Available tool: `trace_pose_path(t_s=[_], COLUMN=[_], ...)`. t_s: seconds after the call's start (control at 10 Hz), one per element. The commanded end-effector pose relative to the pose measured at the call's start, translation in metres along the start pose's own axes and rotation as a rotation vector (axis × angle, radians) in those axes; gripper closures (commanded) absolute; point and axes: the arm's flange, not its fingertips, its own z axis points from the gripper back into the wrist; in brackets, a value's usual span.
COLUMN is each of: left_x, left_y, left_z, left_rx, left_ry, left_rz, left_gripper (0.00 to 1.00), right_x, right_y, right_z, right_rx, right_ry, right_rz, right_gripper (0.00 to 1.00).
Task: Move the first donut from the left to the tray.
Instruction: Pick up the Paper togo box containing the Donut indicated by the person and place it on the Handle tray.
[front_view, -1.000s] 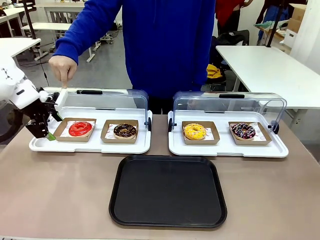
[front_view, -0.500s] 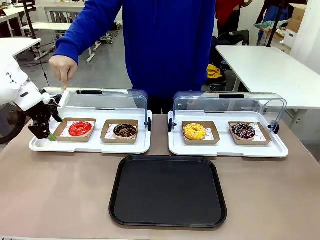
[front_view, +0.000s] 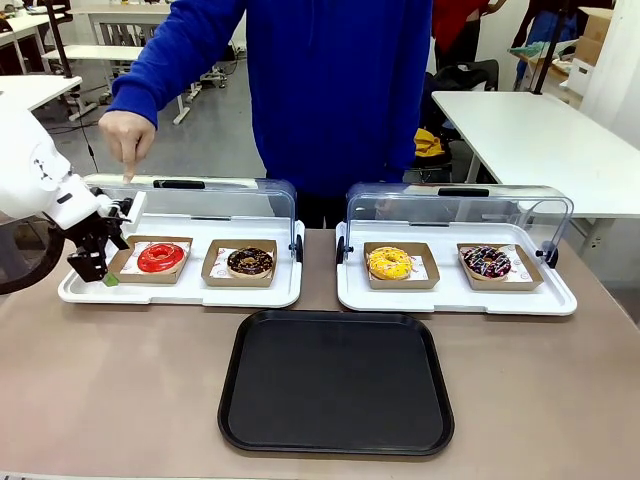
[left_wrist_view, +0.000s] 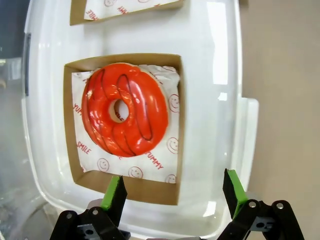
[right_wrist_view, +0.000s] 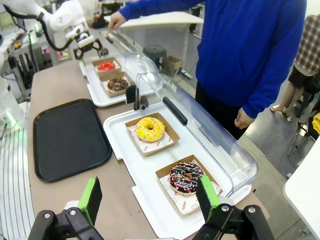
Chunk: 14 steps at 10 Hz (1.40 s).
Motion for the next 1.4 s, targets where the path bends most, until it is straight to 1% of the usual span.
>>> trace_pose_path(t_s=[0.0,0.5,0.7,0.8,0.9,1.0,1.1,1.2,1.3], left_x=[0.002,-0.005,-0.005,-0.006,-0.006,-0.006,-0.006,-0.006,-0.006], left_y=[0.011,0.017,0.018,0.019,0.019,0.020,0.020,0.021,0.021], left_z=[-0.008,-0.025,-0.028,-0.029,-0.029,-0.030,-0.032,-0.032,-0.032], left_rx=[0.005,-0.026,-0.044,-0.043,-0.045,-0.048,-0.053,-0.059,-0.066], left_ry=[0.045,0.079,0.074,0.077,0.082,0.086,0.091,0.091,0.091], left_rz=[-0.001,0.013,0.007,0.014,0.015,0.015,0.016,0.015,0.014], left_gripper=[0.00,0.00,0.00,0.59,0.59,1.00,0.64,1.00,1.00], right_x=[0.001,0.001,0.001,0.001,0.001,0.001,0.001,0.001,0.001], right_y=[-0.002,-0.002,-0.002,-0.002,-0.002,-0.002,-0.002,-0.002,-0.002], right_z=[-0.001,-0.001,-0.001,-0.001,-0.001,-0.001,-0.001,-0.001,-0.001], right_rx=[-0.003,-0.003,-0.003,-0.003,-0.003,-0.003,-0.003,-0.003,-0.003], right_ry=[-0.031,-0.031,-0.031,-0.031,-0.031,-0.031,-0.031,-0.031,-0.031], right_rz=[0.027,0.027,0.027,0.027,0.027,0.027,0.027,0.027,0.027], right_gripper=[0.00,0.00,0.00,0.00,0.00,0.00,0.00,0.00,0.00])
